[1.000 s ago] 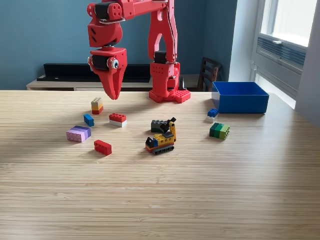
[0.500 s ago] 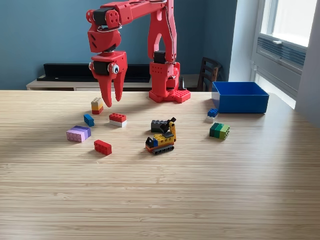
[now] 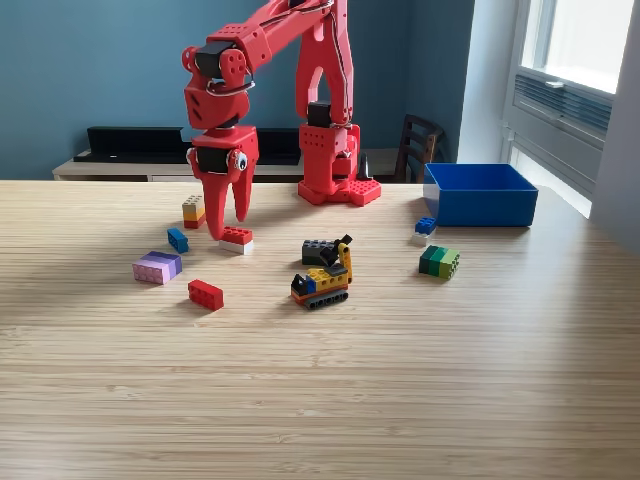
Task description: Grasp a lego block and put it in the bin.
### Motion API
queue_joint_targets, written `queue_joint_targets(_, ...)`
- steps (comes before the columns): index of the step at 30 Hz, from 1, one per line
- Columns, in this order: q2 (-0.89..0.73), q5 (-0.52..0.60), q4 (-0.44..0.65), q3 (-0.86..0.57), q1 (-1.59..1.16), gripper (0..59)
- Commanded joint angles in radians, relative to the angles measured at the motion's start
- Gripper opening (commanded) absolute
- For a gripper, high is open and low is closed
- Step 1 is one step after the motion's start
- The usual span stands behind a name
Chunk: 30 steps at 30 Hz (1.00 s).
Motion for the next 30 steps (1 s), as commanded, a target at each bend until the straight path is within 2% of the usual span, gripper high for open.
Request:
queue_joint_targets(1, 0.074, 0.0, -0.061, 0.021, -0.003, 26.1)
queue_joint_targets(6, 0.071, 0.009, -0.127, 0.074, -0.009, 22.2)
queue_joint_targets(14, 0.071, 0.08, -0.215, 0.098, -0.034, 1.9)
queue_joint_targets(22, 0.074, 0.11, -0.221, 0.064, -0.061, 0.1)
queue_joint_targets(25, 0.078, 0.106, -0.167, 0.009, -0.078, 0.1)
queue_joint_targets(30, 0.081, 0.104, 0.049, -0.195, -0.133, 0.1)
